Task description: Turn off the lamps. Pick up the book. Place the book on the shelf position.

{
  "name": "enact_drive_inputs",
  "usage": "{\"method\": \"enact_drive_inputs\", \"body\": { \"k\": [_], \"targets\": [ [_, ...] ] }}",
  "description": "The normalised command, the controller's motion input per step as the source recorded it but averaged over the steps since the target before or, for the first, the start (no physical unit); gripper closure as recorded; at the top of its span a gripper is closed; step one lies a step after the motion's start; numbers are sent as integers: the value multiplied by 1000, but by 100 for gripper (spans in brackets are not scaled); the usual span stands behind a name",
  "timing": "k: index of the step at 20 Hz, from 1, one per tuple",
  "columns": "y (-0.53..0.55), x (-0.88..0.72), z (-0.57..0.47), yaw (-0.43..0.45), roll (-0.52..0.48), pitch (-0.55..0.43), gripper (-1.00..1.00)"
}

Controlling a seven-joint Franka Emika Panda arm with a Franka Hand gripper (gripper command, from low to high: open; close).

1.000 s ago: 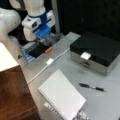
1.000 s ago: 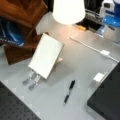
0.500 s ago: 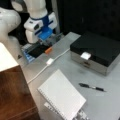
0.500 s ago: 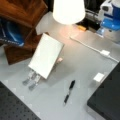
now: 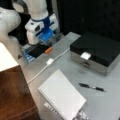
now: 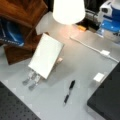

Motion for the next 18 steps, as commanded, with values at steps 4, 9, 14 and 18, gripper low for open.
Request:
{"method": "enact_drive_inputs", "body": {
  "k": [4, 9, 14, 18],
  "targets": [
    [-114, -263, -553, -1, -26, -225, 100],
    [-166, -386, -631, 23, -25, -312, 100],
    [-172, -501, -539, 38, 18, -405, 100],
    [-158, -577, -500, 44, 47, -462, 100]
  ]
}}
